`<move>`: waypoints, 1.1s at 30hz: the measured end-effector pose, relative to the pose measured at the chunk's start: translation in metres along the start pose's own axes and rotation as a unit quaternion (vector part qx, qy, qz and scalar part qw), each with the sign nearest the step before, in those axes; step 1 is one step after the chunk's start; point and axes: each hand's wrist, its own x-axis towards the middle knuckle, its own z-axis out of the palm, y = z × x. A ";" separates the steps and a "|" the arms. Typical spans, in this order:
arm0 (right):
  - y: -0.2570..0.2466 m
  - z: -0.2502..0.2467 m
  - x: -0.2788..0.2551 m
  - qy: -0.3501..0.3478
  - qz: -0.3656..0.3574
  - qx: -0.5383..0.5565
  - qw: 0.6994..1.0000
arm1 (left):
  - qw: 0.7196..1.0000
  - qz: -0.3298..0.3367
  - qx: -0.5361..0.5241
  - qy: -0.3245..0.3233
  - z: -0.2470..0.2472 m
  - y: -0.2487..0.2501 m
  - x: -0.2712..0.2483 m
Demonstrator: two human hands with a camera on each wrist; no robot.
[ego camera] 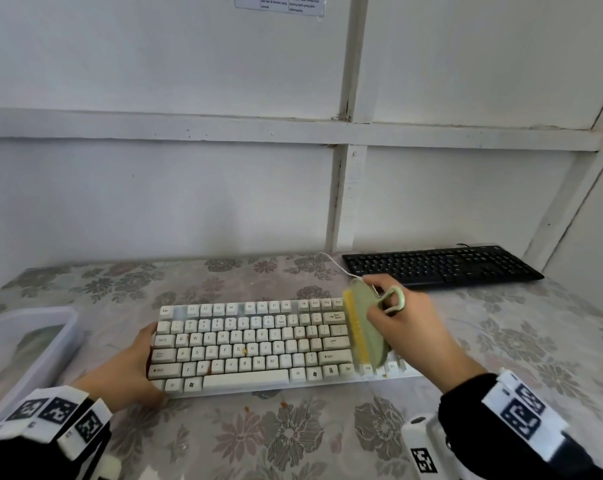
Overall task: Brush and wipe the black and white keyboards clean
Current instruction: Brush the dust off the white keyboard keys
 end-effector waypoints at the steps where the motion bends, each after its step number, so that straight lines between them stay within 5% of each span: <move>1: 0.003 0.003 -0.003 -0.018 0.011 -0.002 1.000 | 1.000 0.006 0.002 0.003 0.000 0.000 -0.001; 7: 0.006 -0.004 -0.017 -0.115 0.044 -0.032 0.992 | 1.000 0.003 0.001 -0.004 0.000 0.005 -0.002; 13: 0.002 -0.003 0.001 0.003 0.016 0.041 0.999 | 1.000 -0.001 0.001 0.002 0.001 0.000 0.000; 21: 0.011 0.002 -0.017 -0.097 0.063 0.025 0.993 | 1.000 -0.017 -0.001 -0.004 0.000 -0.004 0.005; 27: -0.010 -0.011 0.001 0.029 0.022 0.108 0.994 | 1.000 -0.012 -0.015 0.000 0.000 -0.008 0.006; 33: -0.007 0.014 0.001 -0.011 0.047 0.104 0.993 | 1.000 -0.007 -0.013 -0.010 0.000 -0.003 0.003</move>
